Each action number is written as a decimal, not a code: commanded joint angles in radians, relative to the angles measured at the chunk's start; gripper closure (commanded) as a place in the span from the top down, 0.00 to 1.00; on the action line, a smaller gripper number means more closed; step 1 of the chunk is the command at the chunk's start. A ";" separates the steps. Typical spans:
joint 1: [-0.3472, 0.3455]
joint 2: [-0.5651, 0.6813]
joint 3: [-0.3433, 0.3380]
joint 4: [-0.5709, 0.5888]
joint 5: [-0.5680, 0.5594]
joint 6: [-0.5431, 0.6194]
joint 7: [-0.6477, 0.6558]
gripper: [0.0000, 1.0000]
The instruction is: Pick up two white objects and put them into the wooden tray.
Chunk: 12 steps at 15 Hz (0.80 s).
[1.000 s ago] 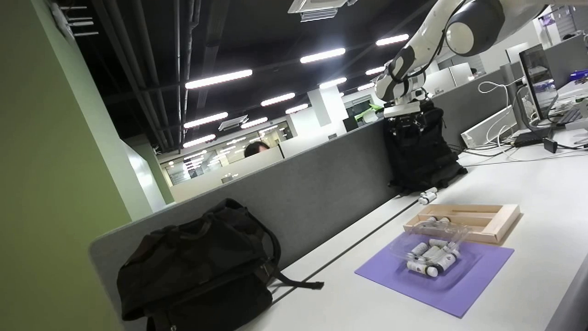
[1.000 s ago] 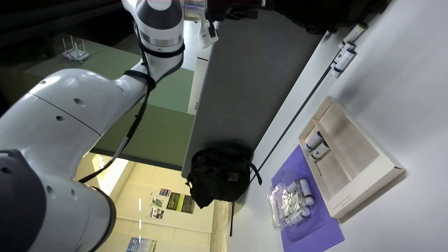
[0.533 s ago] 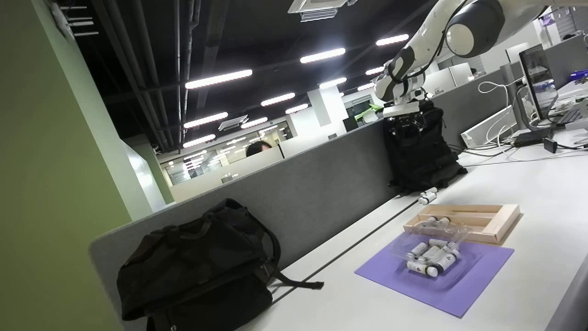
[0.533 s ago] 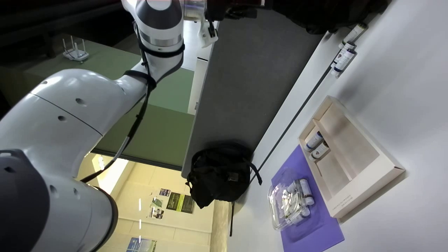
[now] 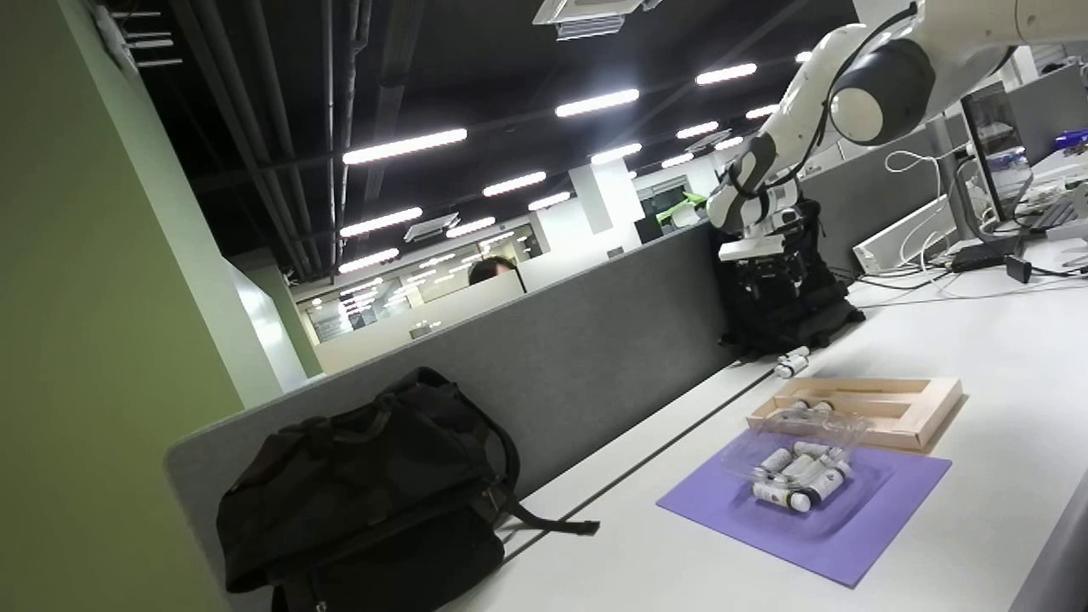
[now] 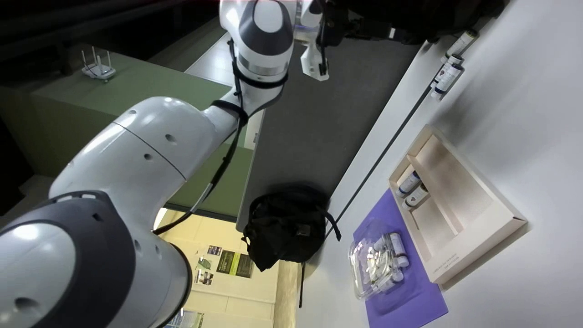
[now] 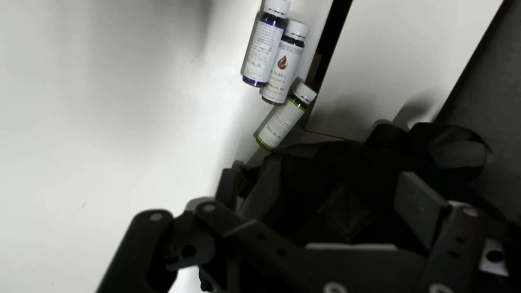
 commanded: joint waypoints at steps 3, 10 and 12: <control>0.000 0.150 -0.004 0.138 -0.044 -0.014 0.117 1.00; 0.003 0.263 0.016 0.236 -0.069 -0.018 0.127 1.00; 0.005 0.286 0.020 0.258 -0.070 -0.032 0.135 1.00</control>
